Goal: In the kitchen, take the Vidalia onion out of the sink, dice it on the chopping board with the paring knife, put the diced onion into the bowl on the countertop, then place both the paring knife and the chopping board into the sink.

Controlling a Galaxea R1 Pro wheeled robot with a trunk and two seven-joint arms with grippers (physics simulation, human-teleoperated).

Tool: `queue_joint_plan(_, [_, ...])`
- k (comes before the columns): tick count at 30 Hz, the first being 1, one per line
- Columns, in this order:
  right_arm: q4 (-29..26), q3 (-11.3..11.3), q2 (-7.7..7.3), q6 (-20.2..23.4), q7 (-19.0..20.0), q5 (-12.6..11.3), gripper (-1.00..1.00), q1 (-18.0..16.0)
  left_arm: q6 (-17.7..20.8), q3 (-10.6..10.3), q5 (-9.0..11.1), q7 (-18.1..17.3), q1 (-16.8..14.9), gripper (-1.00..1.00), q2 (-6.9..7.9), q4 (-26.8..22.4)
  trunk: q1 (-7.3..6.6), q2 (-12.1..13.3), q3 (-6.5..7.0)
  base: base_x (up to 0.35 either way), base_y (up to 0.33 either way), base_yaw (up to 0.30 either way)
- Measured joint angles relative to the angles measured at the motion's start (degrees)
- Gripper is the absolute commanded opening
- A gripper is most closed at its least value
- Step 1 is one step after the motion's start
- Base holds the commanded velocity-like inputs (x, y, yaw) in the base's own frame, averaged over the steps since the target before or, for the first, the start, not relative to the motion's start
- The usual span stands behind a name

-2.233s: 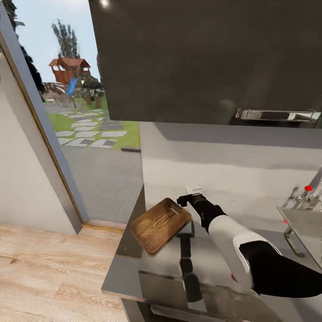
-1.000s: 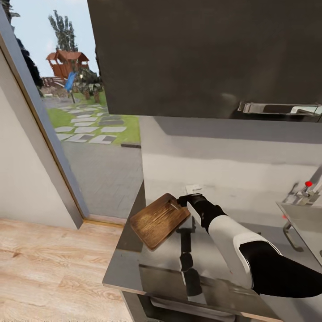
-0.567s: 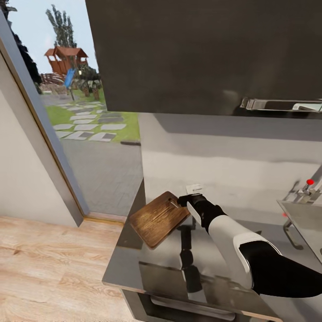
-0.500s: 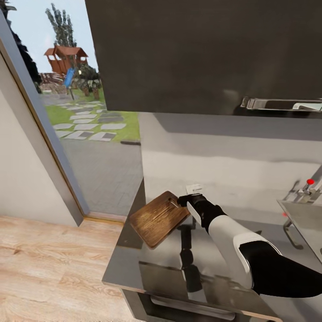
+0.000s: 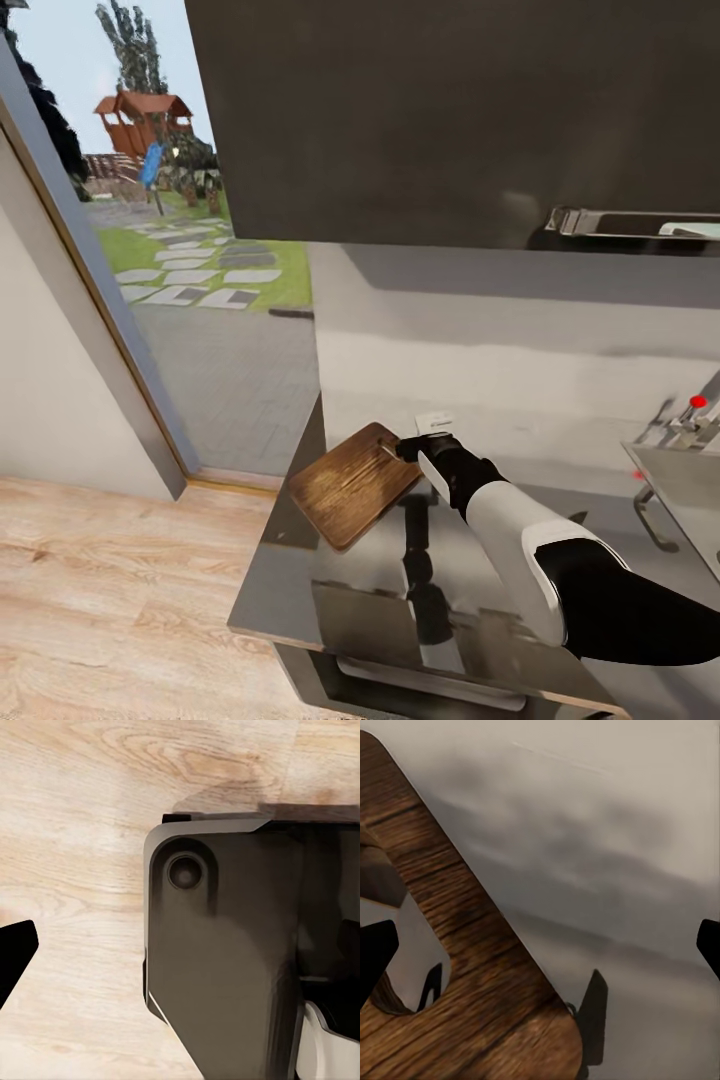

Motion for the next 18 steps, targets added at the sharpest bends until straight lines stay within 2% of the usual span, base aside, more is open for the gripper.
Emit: queue_joint_plan(18, [0.0, 0.0, 0.00, 0.0, 0.0, 0.0, 1.00, 0.0, 0.0, 0.0, -0.1, 0.0, 0.0, 1.00, 0.00, 0.0, 0.00, 0.0, -1.42, 0.000, 0.000, 0.000])
